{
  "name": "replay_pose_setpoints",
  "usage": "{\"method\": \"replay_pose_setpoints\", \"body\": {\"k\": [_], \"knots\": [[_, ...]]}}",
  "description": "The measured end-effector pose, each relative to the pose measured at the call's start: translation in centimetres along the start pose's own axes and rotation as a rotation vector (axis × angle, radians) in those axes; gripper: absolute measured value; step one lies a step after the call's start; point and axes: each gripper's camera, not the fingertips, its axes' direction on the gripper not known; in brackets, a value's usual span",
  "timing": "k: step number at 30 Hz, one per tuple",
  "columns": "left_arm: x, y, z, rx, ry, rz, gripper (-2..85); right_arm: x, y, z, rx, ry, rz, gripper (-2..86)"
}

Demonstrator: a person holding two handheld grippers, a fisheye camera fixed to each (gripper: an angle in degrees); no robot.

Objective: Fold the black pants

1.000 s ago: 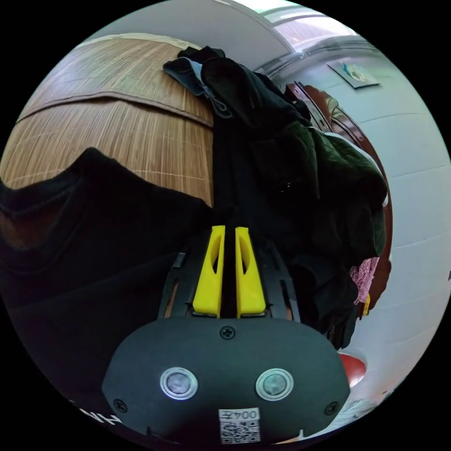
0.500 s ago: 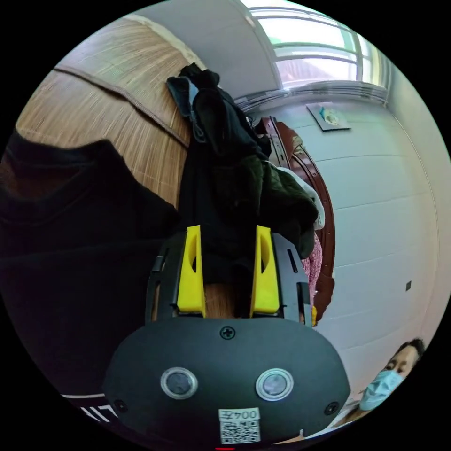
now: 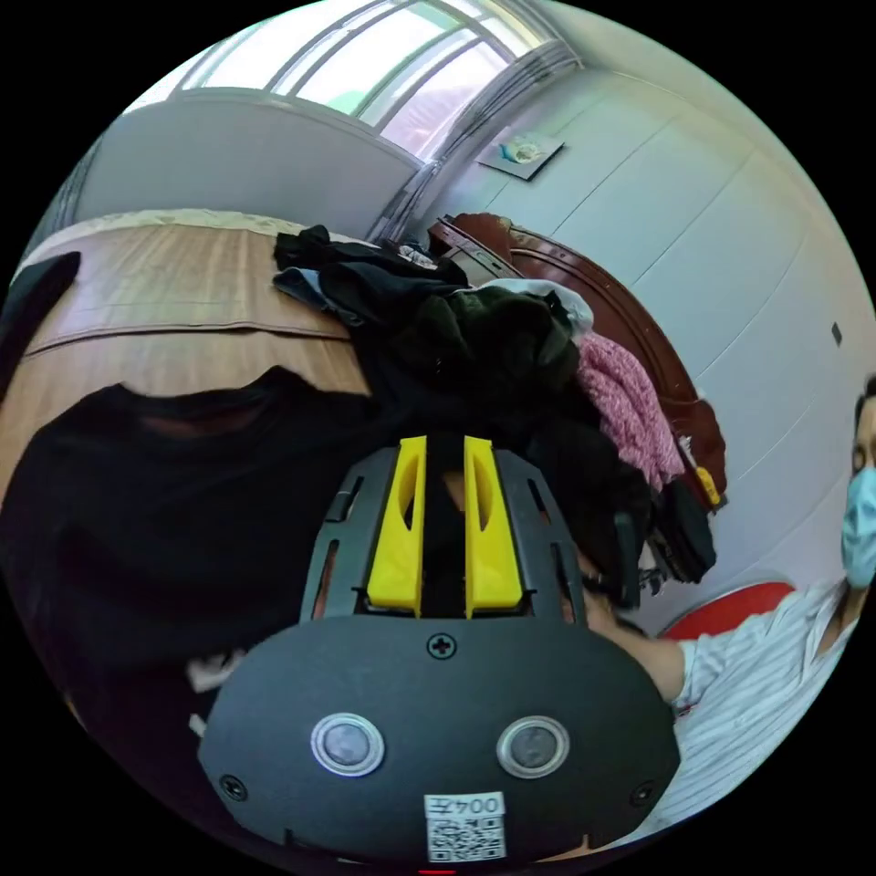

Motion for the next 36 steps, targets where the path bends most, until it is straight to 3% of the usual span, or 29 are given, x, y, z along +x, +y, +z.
{"method": "replay_pose_setpoints", "body": {"k": [8, 14, 18, 20, 23, 30, 33, 36], "knots": [[11.0, 25.9, -18.5, -0.179, -0.587, -0.112, 0.9, -6.8, 8.4, -2.4, 0.015, 0.175, -0.343, -0.5], [17.6, 32.8, -17.6, -0.203, -0.743, -0.105, 0.6, -13.8, 21.8, -1.1, -0.027, 0.371, -0.581, -0.8], [18.7, 33.2, -14.6, -0.229, -0.725, -0.133, 0.6, -15.6, 28.7, 3.1, -0.058, 0.541, -0.701, -0.8], [19.1, 32.6, -12.8, -0.316, -0.680, -0.174, 0.6, -15.1, 31.3, 8.0, -0.244, 0.588, -0.757, -0.7], [20.6, 31.2, -12.9, -0.325, -0.630, -0.214, 0.6, -15.0, 33.4, 9.8, -0.145, 0.622, -0.768, -0.7], [23.5, 29.5, -14.6, -0.288, -0.463, -0.305, 0.3, -15.0, 33.8, 12.7, -0.210, 0.662, -0.750, -0.7], [24.9, 28.6, -15.6, -0.269, -0.409, -0.340, 0.2, -14.5, 32.5, 12.4, -0.228, 0.604, -0.630, -0.7], [26.8, 28.0, -16.8, -0.235, -0.388, -0.377, 0.2, -15.5, 33.0, 11.2, -0.088, 0.548, -0.609, -0.8]]}}
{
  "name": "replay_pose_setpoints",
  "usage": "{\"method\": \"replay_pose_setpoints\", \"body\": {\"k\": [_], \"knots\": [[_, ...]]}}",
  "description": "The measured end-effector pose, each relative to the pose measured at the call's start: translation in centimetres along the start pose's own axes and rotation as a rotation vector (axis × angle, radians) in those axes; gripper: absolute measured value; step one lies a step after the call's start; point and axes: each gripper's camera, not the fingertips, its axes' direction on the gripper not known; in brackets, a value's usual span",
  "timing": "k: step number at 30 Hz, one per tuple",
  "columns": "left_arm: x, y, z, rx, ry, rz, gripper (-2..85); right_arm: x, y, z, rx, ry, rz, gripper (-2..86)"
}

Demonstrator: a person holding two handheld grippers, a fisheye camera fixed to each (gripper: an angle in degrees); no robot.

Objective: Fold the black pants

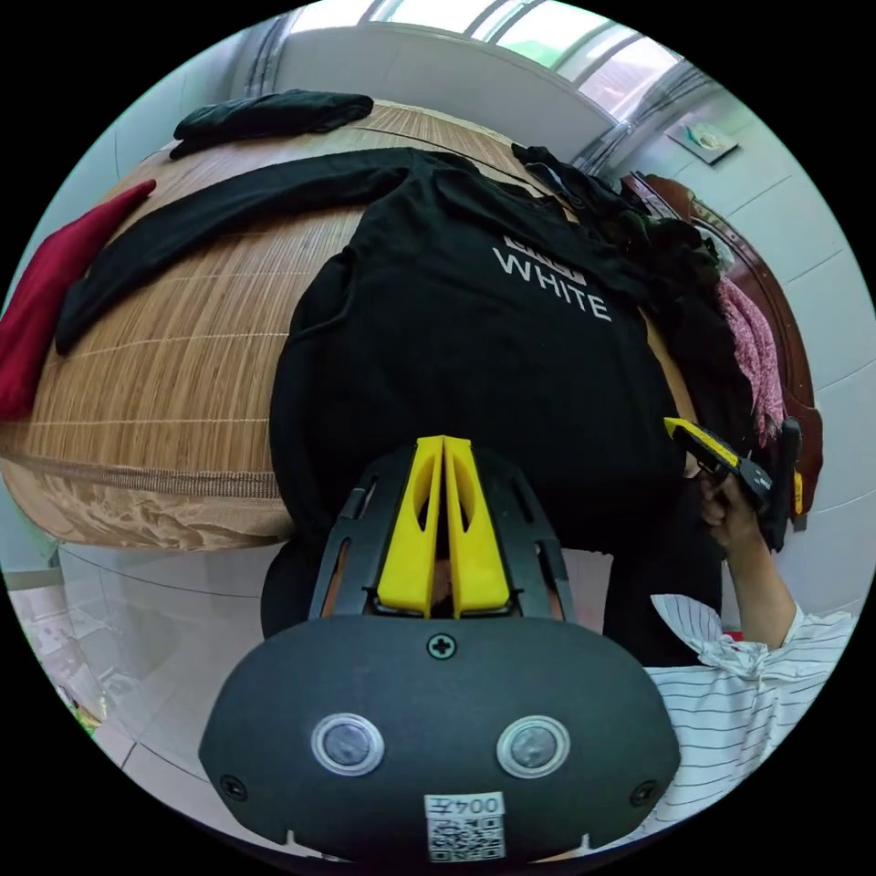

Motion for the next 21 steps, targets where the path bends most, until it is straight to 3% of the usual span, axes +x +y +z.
{"method": "replay_pose_setpoints", "body": {"k": [1, 4, 10, 14, 21], "knots": [[0.7, 0.2, -0.8, 0.007, -0.001, -0.013, 0.2, -0.8, 0.2, 0.3, 0.030, 0.047, -0.012, -0.8], [2.4, 0.3, -2.7, -0.001, -0.013, -0.021, 0.1, -1.2, 0.8, 4.9, -0.144, 0.015, 0.004, -0.7], [4.6, 1.5, -7.0, -0.036, 0.002, -0.060, 0.2, -0.5, 3.8, 5.4, -0.111, -0.002, -0.012, -0.4], [4.5, 2.6, -10.3, -0.017, 0.137, -0.168, 0.3, 1.5, 5.1, 5.8, -0.098, -0.082, 0.025, 0.2], [11.1, -1.4, -18.6, 0.287, 0.224, -0.111, 1.4, 3.8, 4.0, 3.4, 0.027, -0.271, 0.049, 6.3]]}}
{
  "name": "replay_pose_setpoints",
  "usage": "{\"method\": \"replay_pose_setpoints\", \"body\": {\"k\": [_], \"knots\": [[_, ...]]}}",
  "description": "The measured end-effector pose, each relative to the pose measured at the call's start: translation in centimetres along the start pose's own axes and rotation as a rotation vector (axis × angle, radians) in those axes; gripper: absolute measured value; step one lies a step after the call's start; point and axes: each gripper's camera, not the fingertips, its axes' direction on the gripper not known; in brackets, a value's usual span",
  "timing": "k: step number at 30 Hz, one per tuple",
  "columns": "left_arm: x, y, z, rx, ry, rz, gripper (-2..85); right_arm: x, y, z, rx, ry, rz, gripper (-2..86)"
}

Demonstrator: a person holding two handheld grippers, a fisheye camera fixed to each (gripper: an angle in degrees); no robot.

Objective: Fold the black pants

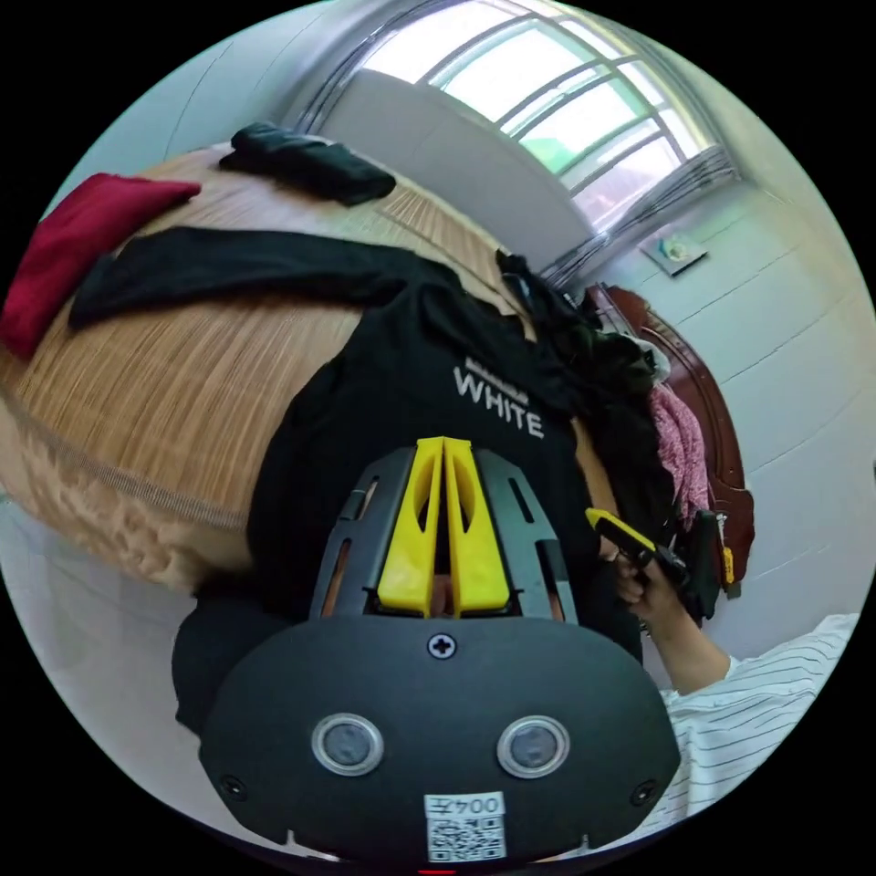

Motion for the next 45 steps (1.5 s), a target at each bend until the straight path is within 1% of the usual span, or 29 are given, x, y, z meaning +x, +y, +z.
{"method": "replay_pose_setpoints", "body": {"k": [3, 5, 8, 11, 13, 14, 15, 16, 17, 19, 20, 22, 24, 26, 28, 31, 35, 41, 45], "knots": [[4.1, -5.2, 3.0, -0.011, -0.017, 0.108, 3.3, -0.6, -3.3, 0.4, 0.022, -0.020, -0.059, 6.9], [6.7, -9.7, 6.5, -0.051, -0.087, 0.183, 5.7, -1.2, -7.5, 1.2, 0.039, -0.029, -0.115, 7.1], [8.3, -14.6, 10.3, -0.114, -0.110, 0.255, 7.2, -2.9, -13.8, 3.3, 0.041, -0.033, -0.233, 7.5], [8.4, -17.2, 11.0, -0.113, -0.142, 0.277, 7.1, -5.6, -19.4, 6.7, 0.015, 0.000, -0.363, 7.3], [8.0, -17.3, 10.0, -0.079, -0.154, 0.276, 6.6, -7.3, -21.9, 9.5, -0.006, -0.008, -0.403, 6.8], [7.2, -17.4, 9.4, -0.069, -0.158, 0.240, 5.7, -8.4, -23.2, 11.7, -0.024, -0.012, -0.413, 6.6], [6.7, -17.6, 9.1, -0.077, -0.143, 0.206, 5.2, -9.0, -23.7, 12.9, -0.028, -0.015, -0.414, 6.6], [5.9, -18.5, 8.3, -0.091, -0.077, 0.155, 4.6, -10.0, -24.5, 15.3, -0.031, -0.016, -0.415, 6.5], [5.4, -19.3, 7.1, -0.064, -0.049, 0.126, 4.0, -11.0, -25.0, 17.6, -0.024, -0.017, -0.408, 6.6], [4.9, -20.4, 5.5, 0.002, -0.080, 0.097, 3.1, -12.1, -25.5, 20.4, -0.008, -0.037, -0.383, 6.9], [4.0, -21.2, 5.1, 0.010, -0.051, 0.035, 2.6, -12.5, -25.6, 22.0, 0.003, -0.054, -0.362, 7.3], [2.8, -22.5, 5.2, -0.023, 0.052, -0.027, 2.3, -12.9, -25.5, 24.1, 0.002, -0.058, -0.338, 8.2], [2.5, -23.8, 5.1, -0.061, 0.069, -0.064, 1.9, -12.9, -25.0, 26.2, -0.023, -0.024, -0.328, 9.8], [3.3, -25.4, 4.8, -0.101, 0.057, -0.073, 1.3, -12.6, -23.9, 28.6, -0.088, -0.004, -0.342, 11.9], [4.0, -26.2, 4.3, -0.108, 0.053, -0.074, 1.0, -12.6, -23.0, 29.0, -0.054, 0.033, -0.378, 12.3], [4.6, -27.4, 3.2, -0.110, 0.078, -0.091, 0.7, -12.3, -22.6, 29.8, -0.058, 0.065, -0.437, 11.9], [5.5, -29.1, 1.7, -0.116, 0.107, -0.106, 0.4, -10.0, -23.4, 30.4, -0.093, -0.028, -0.439, 11.8], [7.0, -31.3, -0.2, -0.120, 0.132, -0.121, 0.3, -8.4, -24.3, 31.7, -0.146, -0.054, -0.482, 9.8], [8.1, -32.6, -1.2, -0.121, 0.129, -0.119, 0.2, -7.2, -25.3, 32.2, -0.179, -0.107, -0.395, 9.0]]}}
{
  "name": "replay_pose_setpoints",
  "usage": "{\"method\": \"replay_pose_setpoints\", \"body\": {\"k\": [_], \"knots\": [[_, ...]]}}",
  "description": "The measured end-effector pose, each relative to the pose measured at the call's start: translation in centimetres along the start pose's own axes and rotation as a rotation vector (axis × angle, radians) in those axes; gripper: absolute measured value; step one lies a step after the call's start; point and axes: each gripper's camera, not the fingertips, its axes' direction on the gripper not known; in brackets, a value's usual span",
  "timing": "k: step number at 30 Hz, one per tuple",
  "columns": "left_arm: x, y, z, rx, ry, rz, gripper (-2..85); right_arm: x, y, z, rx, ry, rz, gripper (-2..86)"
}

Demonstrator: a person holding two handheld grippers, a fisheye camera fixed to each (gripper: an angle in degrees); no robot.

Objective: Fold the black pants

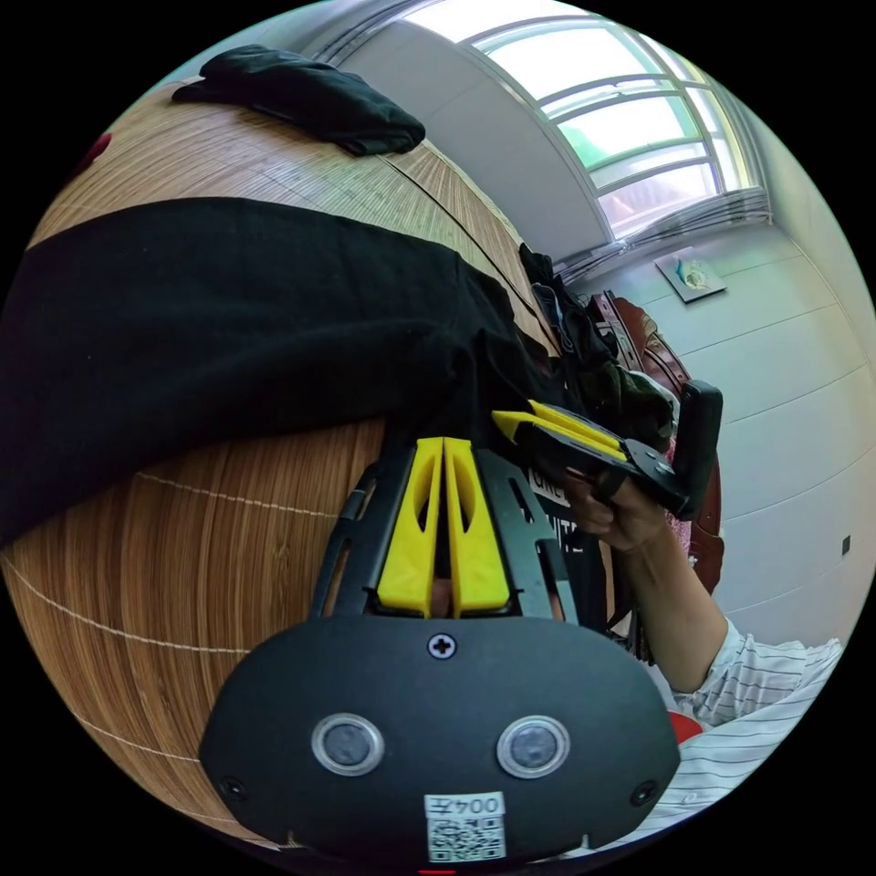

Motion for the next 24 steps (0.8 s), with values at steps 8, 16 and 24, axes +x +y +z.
{"method": "replay_pose_setpoints", "body": {"k": [8, 16, 24], "knots": [[2.4, -2.0, -1.9, 0.004, 0.008, -0.005, 0.2, -3.8, -1.4, 2.1, 0.099, 0.261, 0.065, 10.2], [3.9, -3.7, -3.4, 0.003, 0.022, -0.013, 0.2, -2.4, -0.9, 3.3, 0.076, 0.264, 0.055, 9.5], [4.8, -5.2, -4.7, 0.004, 0.034, -0.021, 0.2, 1.2, -0.4, 1.7, 0.083, 0.118, 0.089, 9.3]]}}
